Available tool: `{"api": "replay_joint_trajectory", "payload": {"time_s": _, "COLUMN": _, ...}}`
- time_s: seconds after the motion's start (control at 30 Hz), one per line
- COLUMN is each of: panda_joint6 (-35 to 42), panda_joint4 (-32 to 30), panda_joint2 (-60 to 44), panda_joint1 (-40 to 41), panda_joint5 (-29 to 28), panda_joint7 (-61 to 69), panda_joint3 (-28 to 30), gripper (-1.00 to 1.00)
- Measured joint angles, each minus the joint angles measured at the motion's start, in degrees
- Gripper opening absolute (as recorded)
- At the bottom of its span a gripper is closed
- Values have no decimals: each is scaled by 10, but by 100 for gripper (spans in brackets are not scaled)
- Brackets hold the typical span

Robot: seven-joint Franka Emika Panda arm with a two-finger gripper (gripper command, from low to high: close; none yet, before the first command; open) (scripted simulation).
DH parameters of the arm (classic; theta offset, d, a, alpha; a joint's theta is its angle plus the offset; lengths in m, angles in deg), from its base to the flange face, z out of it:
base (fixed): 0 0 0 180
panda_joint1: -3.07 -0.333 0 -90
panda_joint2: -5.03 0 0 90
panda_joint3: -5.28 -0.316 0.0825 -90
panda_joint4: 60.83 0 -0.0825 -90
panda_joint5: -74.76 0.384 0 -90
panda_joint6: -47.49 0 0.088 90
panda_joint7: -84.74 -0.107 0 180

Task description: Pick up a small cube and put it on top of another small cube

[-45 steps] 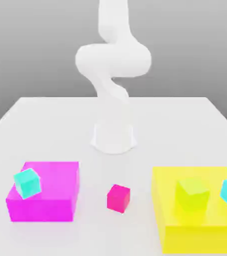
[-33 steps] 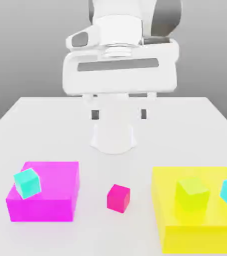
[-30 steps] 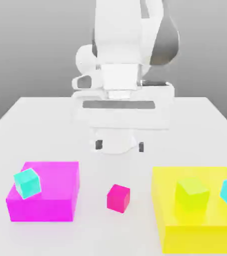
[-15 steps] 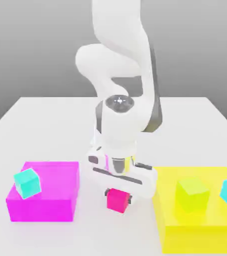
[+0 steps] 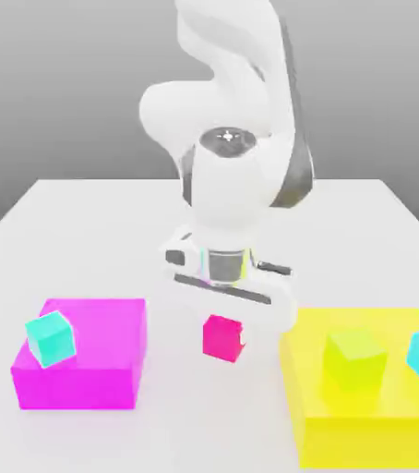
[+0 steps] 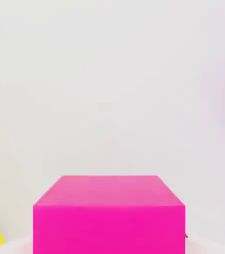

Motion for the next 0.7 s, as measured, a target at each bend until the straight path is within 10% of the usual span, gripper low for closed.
{"api": "replay_joint_trajectory", "payload": {"time_s": 0.37, "panda_joint6": 226, "panda_joint4": 189, "panda_joint2": 39, "panda_joint1": -73, "panda_joint5": 18, "panda_joint7": -36, "panda_joint3": -72, "gripper": -100}}
{"api": "replay_joint_trajectory", "payload": {"time_s": 0.5, "panda_joint6": 181, "panda_joint4": 191, "panda_joint2": -11, "panda_joint1": -80, "panda_joint5": 3, "panda_joint7": -53, "panda_joint3": -82, "gripper": -100}}
{"api": "replay_joint_trajectory", "payload": {"time_s": 0.53, "panda_joint6": 160, "panda_joint4": 185, "panda_joint2": -27, "panda_joint1": -81, "panda_joint5": -2, "panda_joint7": -57, "panda_joint3": -82, "gripper": 100}}
{"api": "replay_joint_trajectory", "payload": {"time_s": 0.7, "panda_joint6": 160, "panda_joint4": 185, "panda_joint2": -27, "panda_joint1": -81, "panda_joint5": -2, "panda_joint7": -57, "panda_joint3": -82, "gripper": 100}}
